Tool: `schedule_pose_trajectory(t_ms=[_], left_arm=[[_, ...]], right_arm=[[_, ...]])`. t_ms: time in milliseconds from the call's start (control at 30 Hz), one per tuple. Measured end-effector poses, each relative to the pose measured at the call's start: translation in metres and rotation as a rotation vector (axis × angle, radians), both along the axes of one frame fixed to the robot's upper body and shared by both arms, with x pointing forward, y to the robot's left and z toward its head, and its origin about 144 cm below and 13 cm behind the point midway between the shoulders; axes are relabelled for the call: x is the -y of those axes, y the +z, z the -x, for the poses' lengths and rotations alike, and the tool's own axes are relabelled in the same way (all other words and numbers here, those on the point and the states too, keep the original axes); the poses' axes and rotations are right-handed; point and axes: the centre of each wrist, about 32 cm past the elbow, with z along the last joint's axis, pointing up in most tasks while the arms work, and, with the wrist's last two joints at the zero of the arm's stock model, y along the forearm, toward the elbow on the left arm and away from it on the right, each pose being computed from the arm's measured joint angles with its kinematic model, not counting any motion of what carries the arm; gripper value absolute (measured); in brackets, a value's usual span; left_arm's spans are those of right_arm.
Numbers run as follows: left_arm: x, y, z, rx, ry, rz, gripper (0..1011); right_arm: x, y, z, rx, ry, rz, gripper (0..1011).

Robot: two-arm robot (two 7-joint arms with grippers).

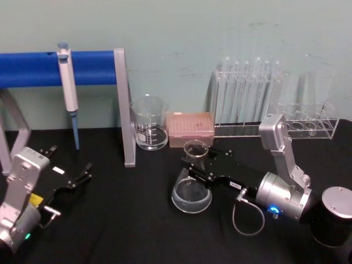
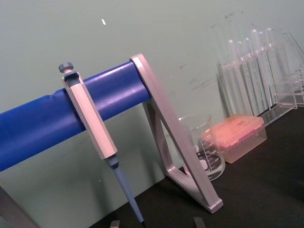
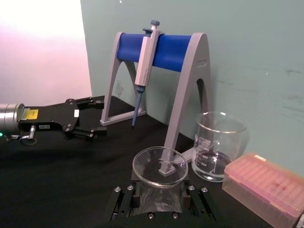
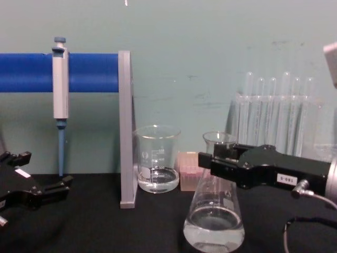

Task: Grasp the erlenmeyer flask with one hand, shake it three times, then place it back.

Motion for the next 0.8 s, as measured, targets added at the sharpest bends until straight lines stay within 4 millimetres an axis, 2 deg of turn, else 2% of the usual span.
schedule_pose_trajectory(t_ms=[800], left_arm=[[0.0,0.0,0.0,0.0,0.0,0.0,1001]], right_arm=[[-0.001,-0.013,-0.007,-0.034,0.029,0.031,457]])
